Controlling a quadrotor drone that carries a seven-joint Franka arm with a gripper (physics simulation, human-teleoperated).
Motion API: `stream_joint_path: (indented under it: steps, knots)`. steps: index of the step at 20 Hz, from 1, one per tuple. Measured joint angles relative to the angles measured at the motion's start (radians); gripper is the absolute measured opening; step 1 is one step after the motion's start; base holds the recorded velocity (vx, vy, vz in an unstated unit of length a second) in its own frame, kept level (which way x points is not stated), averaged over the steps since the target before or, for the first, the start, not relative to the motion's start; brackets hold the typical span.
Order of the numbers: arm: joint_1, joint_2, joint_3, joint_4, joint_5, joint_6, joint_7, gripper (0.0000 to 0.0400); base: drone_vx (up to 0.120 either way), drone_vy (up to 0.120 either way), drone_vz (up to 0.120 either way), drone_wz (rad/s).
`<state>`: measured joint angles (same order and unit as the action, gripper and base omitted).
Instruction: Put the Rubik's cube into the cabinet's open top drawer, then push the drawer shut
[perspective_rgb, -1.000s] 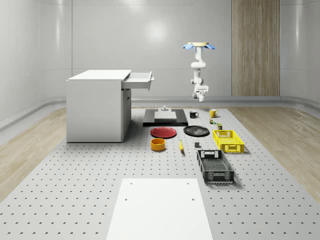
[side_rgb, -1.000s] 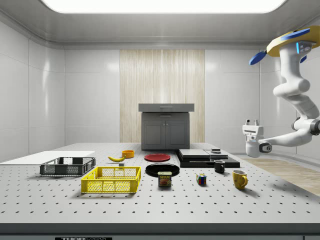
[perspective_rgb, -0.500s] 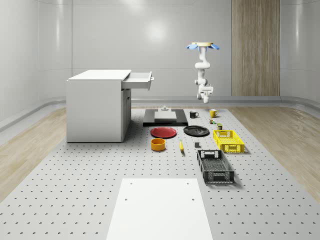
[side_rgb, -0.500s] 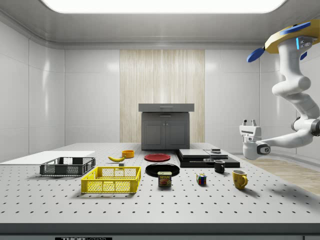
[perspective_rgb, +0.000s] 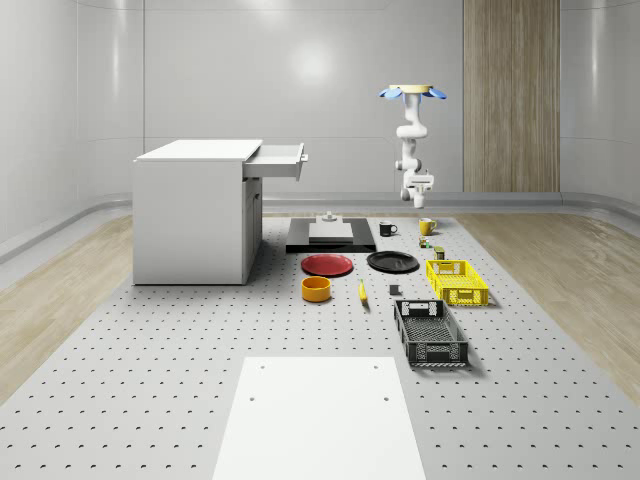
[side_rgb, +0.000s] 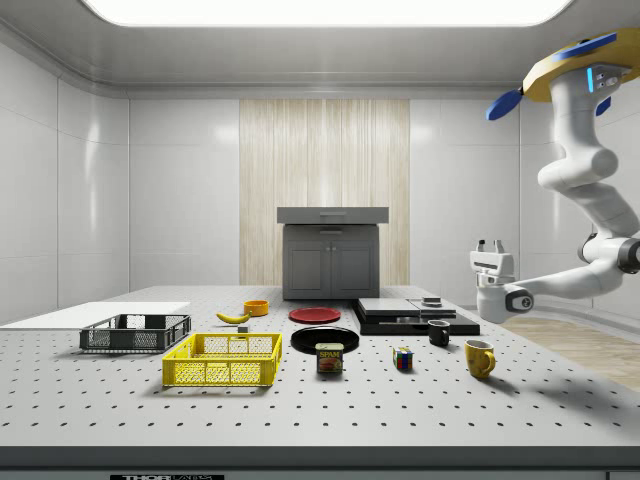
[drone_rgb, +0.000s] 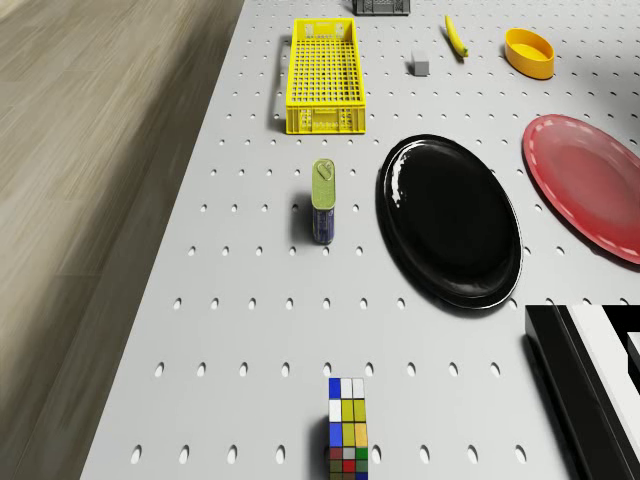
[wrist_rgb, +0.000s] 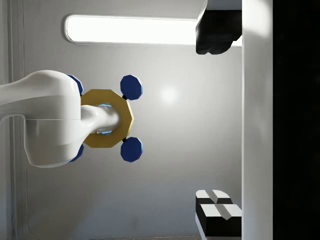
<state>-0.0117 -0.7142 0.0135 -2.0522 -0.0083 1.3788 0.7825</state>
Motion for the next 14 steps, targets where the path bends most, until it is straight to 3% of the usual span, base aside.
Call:
stream_joint_path:
  steps: [9, 14]
  knots:
    - [-0.009, -0.005, 0.03, -0.006, -0.042, 0.007, 0.005, 0.04, 0.12, 0.0, 0.0, 0.0]
    - [-0.025, -0.009, 0.082, -0.013, -0.115, 0.012, 0.015, 0.04, 0.016, 0.0, 0.0, 0.0]
